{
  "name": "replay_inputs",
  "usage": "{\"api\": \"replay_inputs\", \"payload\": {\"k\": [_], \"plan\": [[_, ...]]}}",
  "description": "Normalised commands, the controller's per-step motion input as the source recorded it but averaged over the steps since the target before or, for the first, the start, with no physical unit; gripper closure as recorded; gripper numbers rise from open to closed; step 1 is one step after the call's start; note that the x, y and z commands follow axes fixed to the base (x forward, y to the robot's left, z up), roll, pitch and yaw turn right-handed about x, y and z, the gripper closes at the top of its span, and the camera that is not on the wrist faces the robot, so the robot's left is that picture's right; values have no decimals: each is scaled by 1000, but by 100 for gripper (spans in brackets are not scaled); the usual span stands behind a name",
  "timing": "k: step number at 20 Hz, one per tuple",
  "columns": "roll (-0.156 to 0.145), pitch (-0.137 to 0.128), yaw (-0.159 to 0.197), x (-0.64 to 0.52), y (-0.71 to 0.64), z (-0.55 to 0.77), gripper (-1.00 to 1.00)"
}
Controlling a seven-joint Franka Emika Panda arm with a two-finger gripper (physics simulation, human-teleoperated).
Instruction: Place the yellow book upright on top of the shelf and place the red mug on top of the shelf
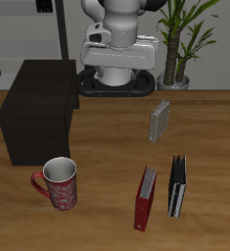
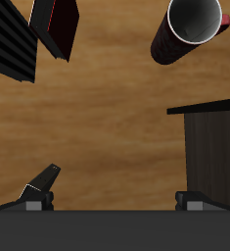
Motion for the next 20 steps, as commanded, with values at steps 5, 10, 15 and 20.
{"api": "replay_inputs", "payload": {"k": [5,10,15,20], "plan": [[20,-15,6,27,282,38,-100],[35,-5,9,12,404,21,-100],[37,-4,2,30,298,-6,-100],[28,-6,16,-31,282,10,-100]]}}
